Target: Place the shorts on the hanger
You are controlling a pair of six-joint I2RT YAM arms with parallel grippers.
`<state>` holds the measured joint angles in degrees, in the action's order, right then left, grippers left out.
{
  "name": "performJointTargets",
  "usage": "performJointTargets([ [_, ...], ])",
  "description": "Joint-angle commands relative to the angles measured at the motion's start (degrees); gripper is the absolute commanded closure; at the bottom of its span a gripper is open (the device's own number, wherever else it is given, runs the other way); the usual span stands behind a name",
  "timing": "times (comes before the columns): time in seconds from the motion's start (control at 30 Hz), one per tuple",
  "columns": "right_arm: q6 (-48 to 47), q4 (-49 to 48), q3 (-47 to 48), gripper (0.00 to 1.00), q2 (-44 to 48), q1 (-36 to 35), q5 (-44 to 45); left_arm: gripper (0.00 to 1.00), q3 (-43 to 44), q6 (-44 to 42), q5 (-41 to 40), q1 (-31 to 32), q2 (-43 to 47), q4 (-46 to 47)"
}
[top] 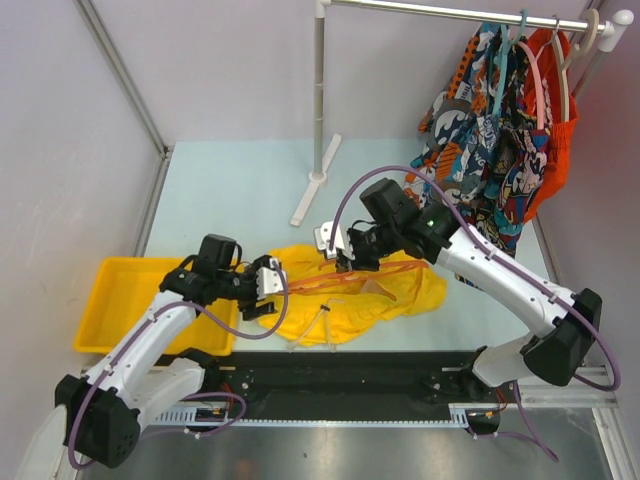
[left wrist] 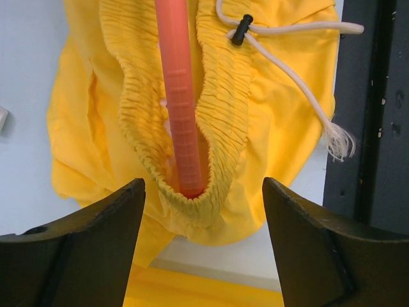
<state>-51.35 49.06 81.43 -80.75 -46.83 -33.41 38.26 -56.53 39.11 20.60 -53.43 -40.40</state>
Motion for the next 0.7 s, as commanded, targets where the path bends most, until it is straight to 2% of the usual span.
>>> performJointTargets([
  [0.0, -1.47, -2.92, 0.49, 1.00, -0.81, -1.07, -1.22, 0.22, -1.87, -1.74, 0.35, -1.44, 0.43, 2.08],
  [0.17, -1.38, -3.35, 0.40, 1.00, -1.16, -1.51, -1.57, 0.34, -2.75, -3.41, 1.75, -1.97, -2.90, 3.05],
  [0.37, -0.59, -5.02, 0.49, 1.00, -1.60, -1.60, -2.89, 0.59, -1.96, 1.93, 7.37, -1.97, -4.32, 8.13],
  [0.4, -0.24, -5.37, 0.40, 1.00, -1.69, -1.60, -3.06, 0.66, -1.87, 3.00, 8.69, -1.88, -4.14, 8.93],
  [0.5, 0.46, -6.34, 0.40, 1.00, -1.95, -1.69, -3.42, 0.74, -1.70, 5.20, 9.23, -1.70, -4.05, 10.25],
  [0.6, 0.81, -6.52, 0.31, 1.00, -2.04, -1.60, -3.59, 0.75, -1.35, 5.73, 10.19, -1.70, -3.53, 9.73],
  [0.67, 1.43, -6.69, 0.40, 1.00, -2.04, -1.60, -3.07, 0.83, -1.35, 6.26, 10.37, -1.62, -3.26, 9.64],
])
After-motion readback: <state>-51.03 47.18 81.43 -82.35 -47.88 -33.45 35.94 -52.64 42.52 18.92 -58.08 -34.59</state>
